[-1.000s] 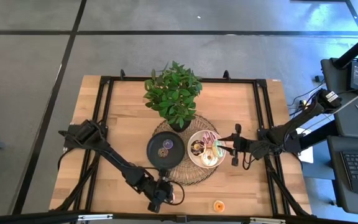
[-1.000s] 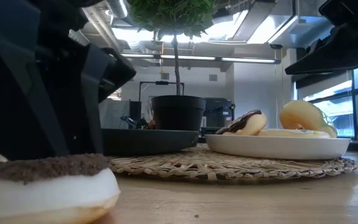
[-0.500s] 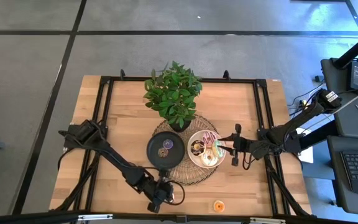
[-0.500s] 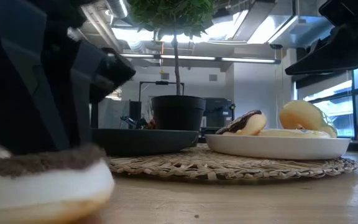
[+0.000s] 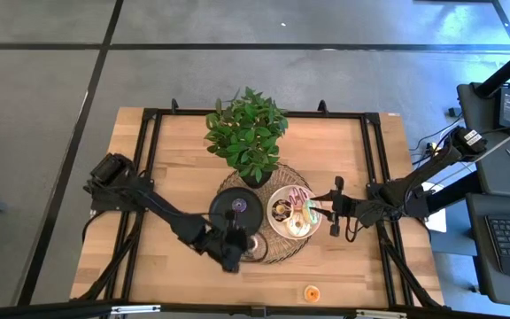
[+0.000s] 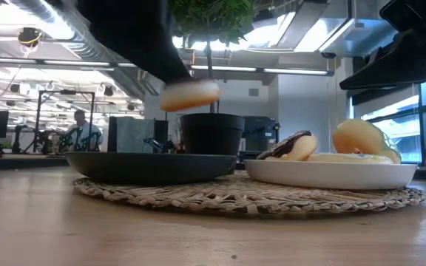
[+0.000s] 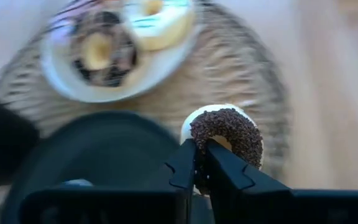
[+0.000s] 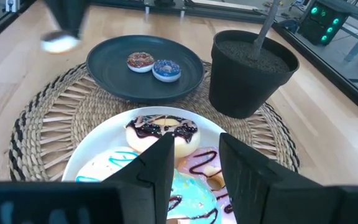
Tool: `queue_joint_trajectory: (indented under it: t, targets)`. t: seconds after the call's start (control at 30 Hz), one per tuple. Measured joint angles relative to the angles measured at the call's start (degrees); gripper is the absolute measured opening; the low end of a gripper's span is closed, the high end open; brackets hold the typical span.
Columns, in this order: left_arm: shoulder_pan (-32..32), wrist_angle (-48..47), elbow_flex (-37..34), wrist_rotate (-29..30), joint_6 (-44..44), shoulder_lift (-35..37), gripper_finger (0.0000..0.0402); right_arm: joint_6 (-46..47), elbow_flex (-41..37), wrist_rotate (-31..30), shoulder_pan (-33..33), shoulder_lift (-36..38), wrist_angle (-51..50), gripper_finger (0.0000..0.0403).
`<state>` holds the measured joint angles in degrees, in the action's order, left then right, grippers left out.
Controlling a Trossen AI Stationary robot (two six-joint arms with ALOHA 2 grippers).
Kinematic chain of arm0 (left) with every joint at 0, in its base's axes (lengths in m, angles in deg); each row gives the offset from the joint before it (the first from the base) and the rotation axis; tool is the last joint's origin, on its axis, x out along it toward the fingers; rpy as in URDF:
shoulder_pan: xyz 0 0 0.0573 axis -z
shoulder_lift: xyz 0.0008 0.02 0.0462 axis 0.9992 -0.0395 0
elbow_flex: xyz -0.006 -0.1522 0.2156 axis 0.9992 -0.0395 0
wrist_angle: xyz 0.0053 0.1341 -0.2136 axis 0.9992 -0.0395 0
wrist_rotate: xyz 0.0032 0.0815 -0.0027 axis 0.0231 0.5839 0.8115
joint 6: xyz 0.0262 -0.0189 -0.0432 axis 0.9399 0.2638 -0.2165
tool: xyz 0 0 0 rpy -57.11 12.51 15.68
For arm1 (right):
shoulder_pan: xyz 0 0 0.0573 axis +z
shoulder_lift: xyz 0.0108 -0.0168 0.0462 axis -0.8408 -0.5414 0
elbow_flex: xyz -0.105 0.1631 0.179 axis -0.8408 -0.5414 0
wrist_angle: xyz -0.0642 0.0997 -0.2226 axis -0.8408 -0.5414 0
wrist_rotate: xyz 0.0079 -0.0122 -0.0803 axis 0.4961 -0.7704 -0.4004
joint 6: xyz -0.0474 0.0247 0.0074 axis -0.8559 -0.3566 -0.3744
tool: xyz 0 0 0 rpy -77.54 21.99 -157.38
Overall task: Pick & Place donuts
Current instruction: Put the small dark brown donut on the black plate
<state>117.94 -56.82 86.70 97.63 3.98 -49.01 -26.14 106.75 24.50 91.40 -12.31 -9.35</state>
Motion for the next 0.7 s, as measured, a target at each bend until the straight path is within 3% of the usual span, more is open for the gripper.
queue_joint_trajectory:
  t: [0.33,0.53,0.7]
  targets:
    - [-7.5,-9.1,0.0,-1.9,-10.6,-1.2,0.0019,-0.1,0.0,0.0,0.0,0.0,-0.6,0.0129]
    - [-9.0,-9.4,-0.1,-3.1,-11.6,-1.3,0.0020,0.0,0.0,0.0,0.0,0.0,-0.9,0.0129]
    - [-9.0,-9.1,-0.1,-0.8,-11.5,-2.2,0.0021,-0.1,0.0,0.0,0.0,0.0,-1.0,0.0129]
